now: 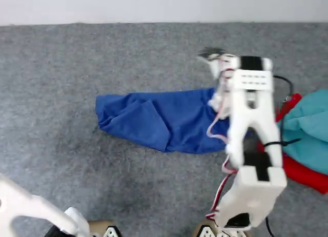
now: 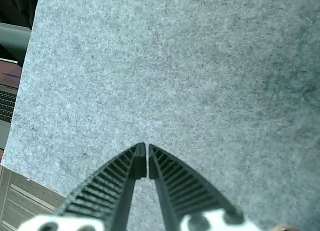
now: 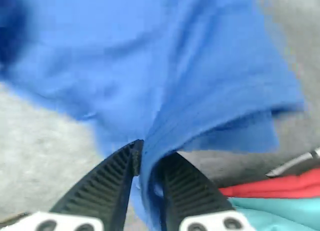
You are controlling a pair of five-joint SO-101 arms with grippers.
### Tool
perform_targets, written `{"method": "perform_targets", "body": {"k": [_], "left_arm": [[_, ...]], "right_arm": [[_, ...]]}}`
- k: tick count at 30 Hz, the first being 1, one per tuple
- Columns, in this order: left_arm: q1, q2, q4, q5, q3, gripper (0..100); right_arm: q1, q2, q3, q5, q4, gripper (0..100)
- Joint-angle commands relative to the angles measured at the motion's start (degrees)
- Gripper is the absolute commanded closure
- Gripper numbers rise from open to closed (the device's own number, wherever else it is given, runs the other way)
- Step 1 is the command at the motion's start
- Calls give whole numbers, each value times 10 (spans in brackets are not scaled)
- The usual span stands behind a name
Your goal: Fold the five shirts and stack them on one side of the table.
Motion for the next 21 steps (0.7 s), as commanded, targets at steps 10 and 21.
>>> {"method": "perform_targets", "body": {"k": [10, 21], "left_arm": [[3, -13, 10, -3, -5, 985], [2, -13, 10, 36, -3, 985]], "right_arm": [[-278, -111, -30, -98, -64, 988], [-364, 5, -31, -98, -259, 988]]}}
